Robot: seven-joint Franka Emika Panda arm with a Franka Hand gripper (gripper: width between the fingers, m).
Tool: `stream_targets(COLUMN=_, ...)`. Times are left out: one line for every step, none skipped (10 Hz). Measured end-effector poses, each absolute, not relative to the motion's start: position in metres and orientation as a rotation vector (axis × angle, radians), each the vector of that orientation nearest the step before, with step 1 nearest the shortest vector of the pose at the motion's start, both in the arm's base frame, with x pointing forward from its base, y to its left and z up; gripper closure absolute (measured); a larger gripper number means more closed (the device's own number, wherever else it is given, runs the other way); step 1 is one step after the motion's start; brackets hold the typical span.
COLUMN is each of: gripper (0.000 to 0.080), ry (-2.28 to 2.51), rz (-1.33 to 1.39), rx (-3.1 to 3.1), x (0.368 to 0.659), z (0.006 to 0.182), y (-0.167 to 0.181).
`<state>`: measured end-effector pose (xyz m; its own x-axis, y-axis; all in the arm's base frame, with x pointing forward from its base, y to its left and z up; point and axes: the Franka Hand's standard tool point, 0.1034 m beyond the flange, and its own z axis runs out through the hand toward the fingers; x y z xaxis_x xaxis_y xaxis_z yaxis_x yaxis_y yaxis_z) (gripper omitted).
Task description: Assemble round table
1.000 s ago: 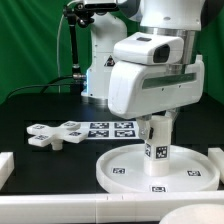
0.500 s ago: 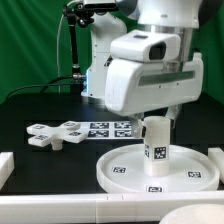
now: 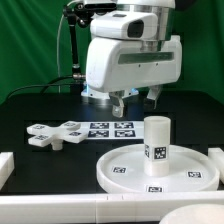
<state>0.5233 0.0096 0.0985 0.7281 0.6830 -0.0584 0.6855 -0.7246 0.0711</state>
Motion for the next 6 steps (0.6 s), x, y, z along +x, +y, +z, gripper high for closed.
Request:
stream_targets(gripper=0.0151, ry=1.126, rz=-0.044, rx=2.839, x=0.523, z=0.098, y=0.009)
stream_targets(gripper=0.0151, ry=1.126, rz=-0.045, rx=2.839, x=0.523, z=0.098, y=0.009)
stream_targets(gripper=0.0151, ry=1.120, rz=-0.046, rx=2.841, x=0.522, z=0.098, y=0.006)
stream_targets(gripper=0.0151, ry=1.048, rz=-0.040, rx=2.885, x=0.518, z=0.098, y=-0.011)
stream_targets(gripper=0.0151, ry=0.930, rz=-0.051, rx=2.941, x=0.506, z=0.097, y=-0.039)
stream_targets(gripper=0.0151, ry=0.857, rz=-0.066, rx=2.979, x=0.493, z=0.094, y=-0.061)
